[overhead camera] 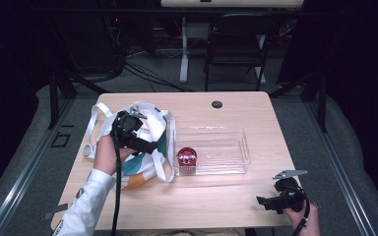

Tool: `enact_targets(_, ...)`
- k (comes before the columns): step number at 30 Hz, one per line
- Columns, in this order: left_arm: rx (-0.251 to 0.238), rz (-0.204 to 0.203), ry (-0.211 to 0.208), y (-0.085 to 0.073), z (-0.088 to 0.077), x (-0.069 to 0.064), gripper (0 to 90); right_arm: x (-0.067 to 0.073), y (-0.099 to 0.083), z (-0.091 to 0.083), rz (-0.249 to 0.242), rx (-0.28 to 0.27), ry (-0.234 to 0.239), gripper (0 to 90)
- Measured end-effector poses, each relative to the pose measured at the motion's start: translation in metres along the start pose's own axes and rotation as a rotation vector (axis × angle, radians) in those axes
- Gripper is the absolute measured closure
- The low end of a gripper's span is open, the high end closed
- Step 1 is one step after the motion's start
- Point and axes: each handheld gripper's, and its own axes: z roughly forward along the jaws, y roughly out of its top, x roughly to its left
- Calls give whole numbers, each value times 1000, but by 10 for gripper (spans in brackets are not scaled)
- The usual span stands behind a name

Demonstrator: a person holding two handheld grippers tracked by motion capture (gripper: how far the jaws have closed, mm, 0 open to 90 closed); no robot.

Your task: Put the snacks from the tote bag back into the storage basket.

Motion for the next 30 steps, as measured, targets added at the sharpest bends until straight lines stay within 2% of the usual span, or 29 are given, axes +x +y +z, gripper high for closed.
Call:
enact_targets(5,8,-9,50,-22,-7,13,13,0,0,0,2,-2,-3,113)
enact_targets(11,30,-23,64,-50,-11,25,3,0,0,0,1,2,0,113)
enact_targets(14,36,-47,82,-64,-12,30,3,0,0,0,2,3,0,113)
enact_targets(22,64,-116,76,-106,-8,39,2,0,0,0,4,4,-1,113)
enact_targets(23,77,-128,70,-113,-7,40,2,0,0,0,4,4,-1,113)
enact_targets(27,79,-179,40,-135,-2,42,2,0,0,1,3,5,0,113)
enact_targets(30,81,-198,26,-147,3,42,2,0,0,0,1,4,0,113)
